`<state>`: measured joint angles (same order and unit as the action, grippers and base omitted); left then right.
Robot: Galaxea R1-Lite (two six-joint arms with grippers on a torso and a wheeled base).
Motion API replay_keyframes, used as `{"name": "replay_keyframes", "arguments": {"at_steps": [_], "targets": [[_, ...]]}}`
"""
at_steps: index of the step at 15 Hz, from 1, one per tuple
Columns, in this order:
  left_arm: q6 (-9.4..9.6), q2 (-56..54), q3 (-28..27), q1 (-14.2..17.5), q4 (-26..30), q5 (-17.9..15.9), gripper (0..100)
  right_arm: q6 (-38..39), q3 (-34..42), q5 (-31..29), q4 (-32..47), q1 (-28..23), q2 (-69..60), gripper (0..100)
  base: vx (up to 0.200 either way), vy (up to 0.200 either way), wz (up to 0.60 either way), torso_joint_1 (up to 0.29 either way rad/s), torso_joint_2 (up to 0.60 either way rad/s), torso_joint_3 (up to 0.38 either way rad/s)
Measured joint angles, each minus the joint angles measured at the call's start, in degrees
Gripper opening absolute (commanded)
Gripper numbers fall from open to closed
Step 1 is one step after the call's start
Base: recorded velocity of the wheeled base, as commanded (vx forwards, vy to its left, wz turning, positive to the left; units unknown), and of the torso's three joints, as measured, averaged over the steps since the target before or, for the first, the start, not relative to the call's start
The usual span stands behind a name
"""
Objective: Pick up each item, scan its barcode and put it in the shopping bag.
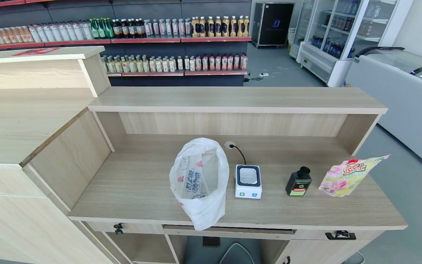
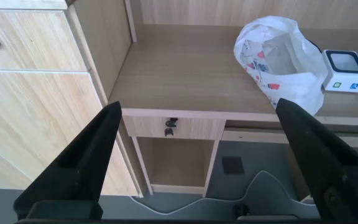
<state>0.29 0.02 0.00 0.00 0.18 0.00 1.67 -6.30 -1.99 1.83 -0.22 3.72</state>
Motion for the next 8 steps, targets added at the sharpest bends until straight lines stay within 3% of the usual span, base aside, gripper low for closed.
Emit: {"name": "replay_keyframes", "arguments": {"at_steps": [4, 8], "targets": [[-0.02, 0.0, 0.0, 0.0, 0.0, 0.0, 100, 1.8, -13.2, -0.3, -2.6, -0.2, 22.4, 0, 0.0, 0.0, 0.0, 0.0, 0.0, 0.0], [-0.02, 0.0, 0.0, 0.0, 0.0, 0.0, 100, -1.9, -20.7, 0.1, -16.3, -1.3, 55.7, 0, 0.0, 0.0, 0.0, 0.0, 0.0, 0.0]]}}
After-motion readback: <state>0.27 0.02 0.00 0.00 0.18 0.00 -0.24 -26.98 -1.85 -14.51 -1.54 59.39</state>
